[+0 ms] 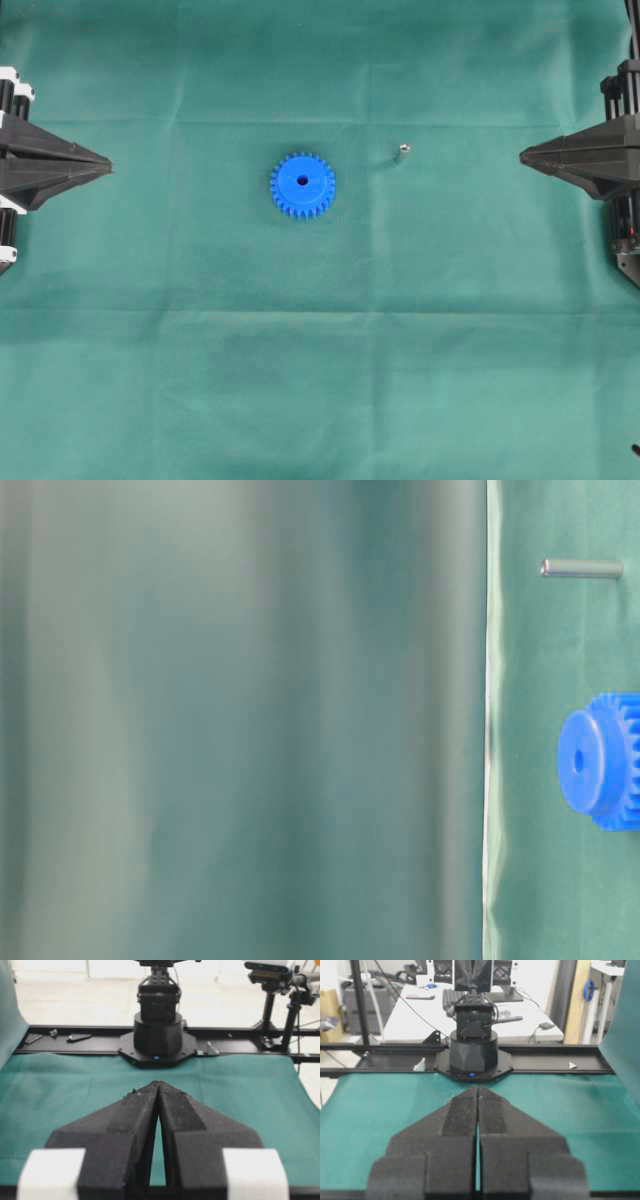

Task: Insert the shaft placed at a random location into the center hole of the medium gear at another random location.
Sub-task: 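Move the right gripper left toward the silver shaft, then lower the open right gripper around the upright silver shaft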

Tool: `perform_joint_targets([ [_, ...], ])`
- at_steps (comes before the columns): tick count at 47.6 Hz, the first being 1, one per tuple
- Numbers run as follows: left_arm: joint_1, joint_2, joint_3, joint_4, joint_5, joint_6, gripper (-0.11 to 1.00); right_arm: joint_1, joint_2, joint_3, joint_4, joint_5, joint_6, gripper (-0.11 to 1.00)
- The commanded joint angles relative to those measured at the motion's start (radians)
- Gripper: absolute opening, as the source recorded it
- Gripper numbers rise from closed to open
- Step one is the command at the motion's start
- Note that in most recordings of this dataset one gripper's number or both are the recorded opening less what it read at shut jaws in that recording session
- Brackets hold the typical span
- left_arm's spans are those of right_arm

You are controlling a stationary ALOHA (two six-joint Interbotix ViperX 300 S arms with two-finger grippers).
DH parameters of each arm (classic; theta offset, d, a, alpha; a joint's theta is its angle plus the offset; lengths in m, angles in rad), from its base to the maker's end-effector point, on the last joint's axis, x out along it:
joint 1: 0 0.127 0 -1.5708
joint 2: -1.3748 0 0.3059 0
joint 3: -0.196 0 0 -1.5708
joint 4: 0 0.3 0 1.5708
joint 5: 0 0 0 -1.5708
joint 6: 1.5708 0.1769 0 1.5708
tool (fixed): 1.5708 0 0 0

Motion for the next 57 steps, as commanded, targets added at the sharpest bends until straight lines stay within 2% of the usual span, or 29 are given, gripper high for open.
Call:
perform_joint_targets([
  [1, 0.003, 0.011, -0.037, 0.012, 0.002, -0.006, 0.00, -0.014, 0.009, -0.008, -0.008, 0.008, -0.006, 0.01],
  [9, 0.003, 0.002, -0.037, 0.012, 0.021, -0.008, 0.00, -0.072, 0.034, -0.011, -0.012, 0.057, -0.025, 0.01],
  [25, 0.003, 0.002, -0.035, 0.012, 0.029, -0.006, 0.00, -0.123, 0.158, 0.005, -0.011, 0.009, -0.031, 0.02],
  [30, 0.003, 0.002, -0.035, 0.012, 0.029, -0.006, 0.00, -0.144, 0.238, 0.011, -0.012, -0.040, -0.032, 0.19],
  [39, 0.003, 0.002, -0.035, 0.011, 0.034, -0.008, 0.00, -0.215, 0.433, 0.017, -0.011, -0.152, -0.032, 0.74],
  [42, 0.003, 0.002, -0.035, 0.011, 0.035, -0.008, 0.00, -0.232, 0.497, 0.018, -0.011, -0.206, -0.032, 0.87],
  [49, 0.003, 0.002, -0.035, 0.012, 0.046, -0.008, 0.00, -0.253, 0.644, 0.020, -0.011, -0.307, -0.032, 0.72],
  [57, 0.005, 0.002, -0.035, 0.012, 0.043, -0.006, 0.00, -0.267, 0.793, 0.017, -0.011, -0.430, -0.032, 0.75],
])
